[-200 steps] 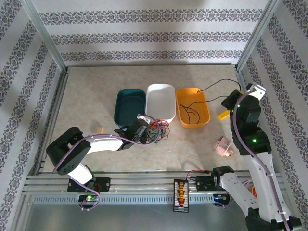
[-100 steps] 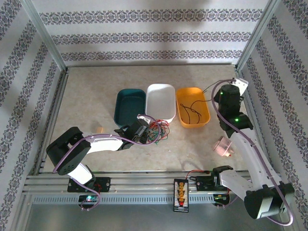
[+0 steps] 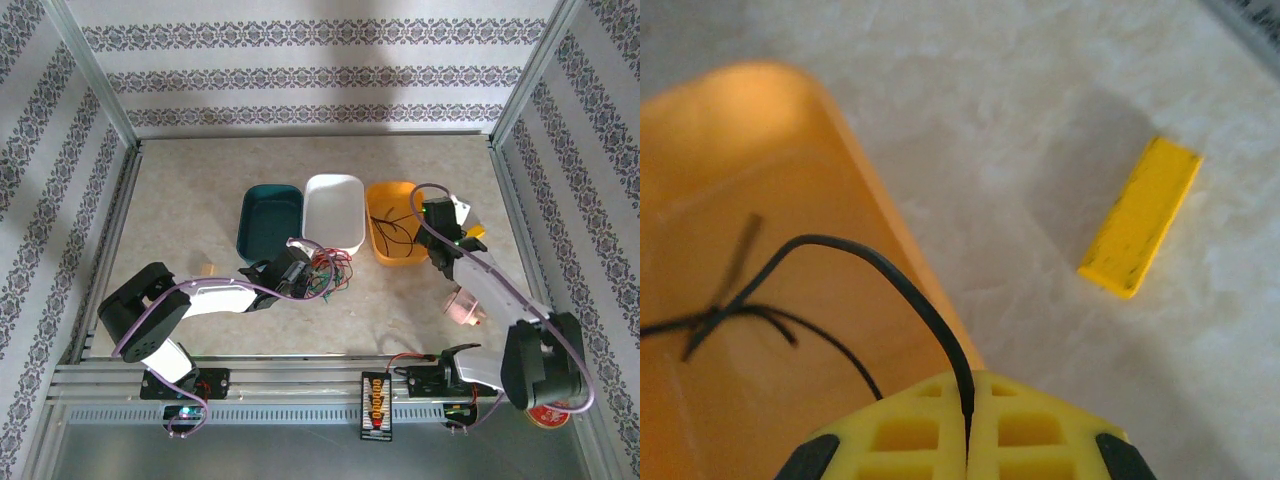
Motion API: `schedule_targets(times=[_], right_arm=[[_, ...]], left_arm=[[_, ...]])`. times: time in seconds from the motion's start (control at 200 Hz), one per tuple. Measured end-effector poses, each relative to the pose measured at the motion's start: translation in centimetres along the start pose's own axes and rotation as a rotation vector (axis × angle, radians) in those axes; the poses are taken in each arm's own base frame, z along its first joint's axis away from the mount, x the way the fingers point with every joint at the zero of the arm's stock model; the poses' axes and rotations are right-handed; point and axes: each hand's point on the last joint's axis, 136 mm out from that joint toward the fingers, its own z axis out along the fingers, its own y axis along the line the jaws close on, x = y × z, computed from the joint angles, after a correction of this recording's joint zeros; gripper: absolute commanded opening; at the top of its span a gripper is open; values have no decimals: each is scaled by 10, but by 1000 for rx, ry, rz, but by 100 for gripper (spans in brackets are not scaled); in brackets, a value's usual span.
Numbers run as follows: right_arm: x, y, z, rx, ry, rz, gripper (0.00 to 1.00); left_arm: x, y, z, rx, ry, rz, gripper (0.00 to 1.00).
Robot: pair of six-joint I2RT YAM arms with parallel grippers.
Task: Untangle the cables
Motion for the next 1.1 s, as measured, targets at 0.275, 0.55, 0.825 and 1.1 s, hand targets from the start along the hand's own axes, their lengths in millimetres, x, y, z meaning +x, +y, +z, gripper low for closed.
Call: schedule_targets(times=[0.275, 0.55, 0.825, 1.1], right_arm=[[33, 9, 30, 16, 128, 0, 20], [7, 20, 11, -49, 56, 47, 45], [-25, 26, -25, -129, -55, 62, 46], [37, 121, -87, -597, 76, -264, 46]], left_arm=[[0, 0, 0, 2, 1, 0, 0], [0, -1, 0, 3, 2, 5, 0], [1, -1, 0, 6, 3, 8, 0], [5, -9, -3, 58, 12, 32, 0]])
